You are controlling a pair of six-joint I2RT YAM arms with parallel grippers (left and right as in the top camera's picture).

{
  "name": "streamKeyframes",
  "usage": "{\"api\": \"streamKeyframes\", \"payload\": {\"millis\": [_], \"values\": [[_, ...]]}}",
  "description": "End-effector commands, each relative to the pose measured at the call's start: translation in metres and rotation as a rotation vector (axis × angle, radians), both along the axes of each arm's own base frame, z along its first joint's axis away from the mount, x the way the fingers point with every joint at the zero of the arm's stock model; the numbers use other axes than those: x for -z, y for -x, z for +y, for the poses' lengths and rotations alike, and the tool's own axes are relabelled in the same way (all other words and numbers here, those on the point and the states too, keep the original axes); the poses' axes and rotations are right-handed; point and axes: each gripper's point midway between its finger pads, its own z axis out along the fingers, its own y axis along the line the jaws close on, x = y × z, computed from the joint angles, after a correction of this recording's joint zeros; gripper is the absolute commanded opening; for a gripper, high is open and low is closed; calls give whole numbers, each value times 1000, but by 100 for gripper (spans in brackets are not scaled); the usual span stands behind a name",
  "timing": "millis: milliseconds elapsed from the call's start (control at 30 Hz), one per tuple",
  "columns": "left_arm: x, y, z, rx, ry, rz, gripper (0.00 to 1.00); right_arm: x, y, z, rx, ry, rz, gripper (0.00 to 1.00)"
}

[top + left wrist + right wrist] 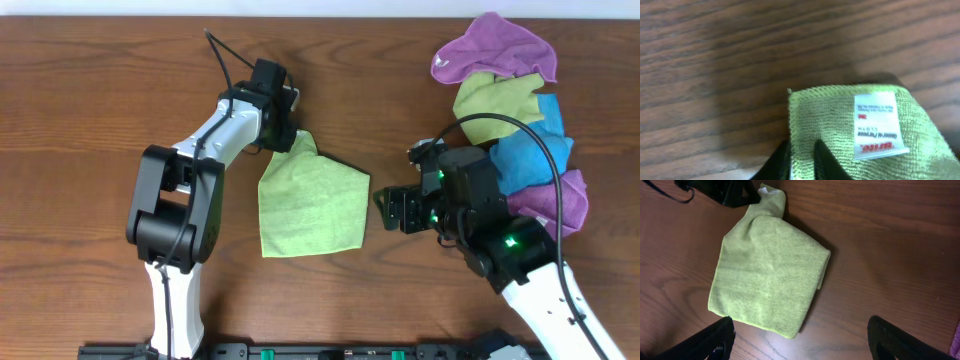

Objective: Fold the cloth

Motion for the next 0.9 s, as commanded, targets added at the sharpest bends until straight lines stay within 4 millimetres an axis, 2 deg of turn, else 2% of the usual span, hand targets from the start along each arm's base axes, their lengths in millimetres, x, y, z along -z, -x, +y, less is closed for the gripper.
{"api": "streamKeyframes", "payload": {"millis": [0, 267, 333, 433, 533, 633, 700, 767, 867], "values": [[45, 21, 16, -11, -77, 110, 6, -1, -1, -2, 17, -12, 3, 85], [42, 19, 14, -11, -63, 109, 6, -2, -3, -1, 18, -15, -5, 85], [36, 18, 11, -8, -47, 110, 6, -3, -4, -1, 17, -17, -10, 85], [13, 4, 12, -16, -65, 68, 6, -5, -5, 0, 17, -20, -18, 85], [-15, -20, 34, -60, -178, -15, 6, -5, -6, 0, 17, -22, -21, 84], [-29, -34, 57, -108, -271, -62, 6, -5, -6, 0, 17, -22, -21, 84], [-31, -37, 76, -143, -317, -69, 6, -5, -6, 0, 17, -22, -21, 84], [-32, -36, 106, -195, -374, -53, 6, -5, -6, 0, 17, -22, -21, 84], [-31, -31, 135, -245, -395, -15, 6, -5, -6, 0, 17, -22, -21, 85]]}}
